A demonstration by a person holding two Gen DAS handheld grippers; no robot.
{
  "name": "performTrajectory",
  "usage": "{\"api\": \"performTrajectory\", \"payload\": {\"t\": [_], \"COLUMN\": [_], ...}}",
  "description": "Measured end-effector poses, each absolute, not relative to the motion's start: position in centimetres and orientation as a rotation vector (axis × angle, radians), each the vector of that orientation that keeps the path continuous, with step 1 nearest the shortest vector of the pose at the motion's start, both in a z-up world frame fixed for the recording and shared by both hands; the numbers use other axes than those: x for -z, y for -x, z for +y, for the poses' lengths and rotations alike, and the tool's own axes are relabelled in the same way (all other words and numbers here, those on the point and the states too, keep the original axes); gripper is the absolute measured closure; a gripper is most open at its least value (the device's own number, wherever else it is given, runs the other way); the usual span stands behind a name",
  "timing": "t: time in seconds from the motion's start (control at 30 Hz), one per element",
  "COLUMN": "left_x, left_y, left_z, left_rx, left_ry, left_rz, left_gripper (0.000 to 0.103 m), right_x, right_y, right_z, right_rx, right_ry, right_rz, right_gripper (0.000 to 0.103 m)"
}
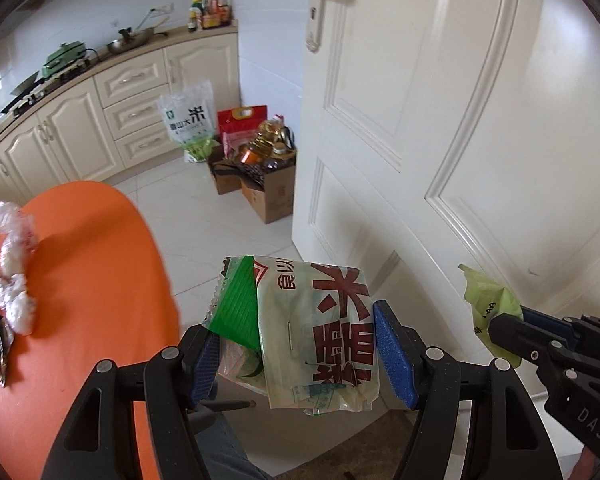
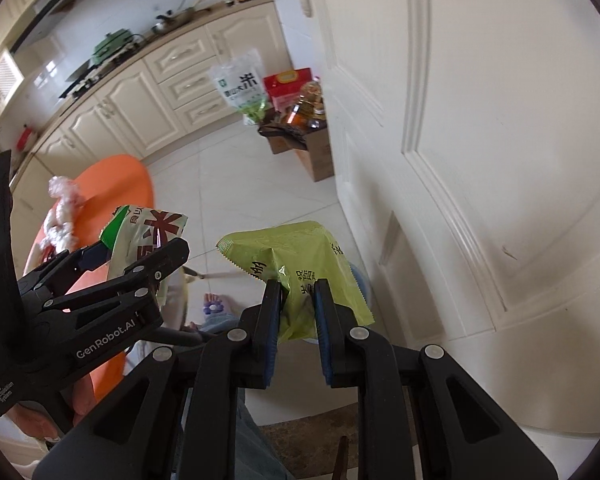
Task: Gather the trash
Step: 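Carry both bags to the blue bin and open both tools over it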
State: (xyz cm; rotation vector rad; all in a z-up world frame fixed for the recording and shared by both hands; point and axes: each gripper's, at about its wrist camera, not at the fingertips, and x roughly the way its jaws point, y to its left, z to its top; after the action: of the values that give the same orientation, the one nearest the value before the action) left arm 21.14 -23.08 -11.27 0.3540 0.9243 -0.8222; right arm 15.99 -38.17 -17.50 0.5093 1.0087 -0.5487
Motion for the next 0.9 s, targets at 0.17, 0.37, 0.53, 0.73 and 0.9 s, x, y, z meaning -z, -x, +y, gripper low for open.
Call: {"api": "performTrajectory", "payload": {"t": [0.17, 0.37, 0.53, 0.73, 0.9], "left_x": [12.6, 14.7, 16.3, 17.0, 17.5], "left_y": [-22.6, -24.6, -26.1, -27.0, -27.8], "left_z": [-27.3, -30.7, -31.9, -32.0, -32.3], "left_rx": [0.854, 0.869, 0.809, 0.708, 0.662], "left_ry": [-0.395, -0.424, -0.449, -0.463, -0.436], "left_rz": [0.946, 0.999, 1.025, 1.020, 1.035], "left_gripper": [0.034, 0.022, 0.022, 0.022, 0.021], "right_x": [19.0, 20.4, 21.4, 22.6, 23.0], "right_y": [-15.5, -15.5, -16.1, -18.0, -19.6], "right_z": [-39.9, -40.9, -41.3, -41.2, -41.1], "right_rx": [0.592, 0.625, 0.617, 0.585, 0.595], "right_ry": [-0.549, -0.580, -0.596, -0.602, -0.592], "right_rz": [1.019, 1.038, 1.058, 1.076, 1.109], "right_gripper": [0.086, 0.086, 0.086, 0.086, 0.079]}}
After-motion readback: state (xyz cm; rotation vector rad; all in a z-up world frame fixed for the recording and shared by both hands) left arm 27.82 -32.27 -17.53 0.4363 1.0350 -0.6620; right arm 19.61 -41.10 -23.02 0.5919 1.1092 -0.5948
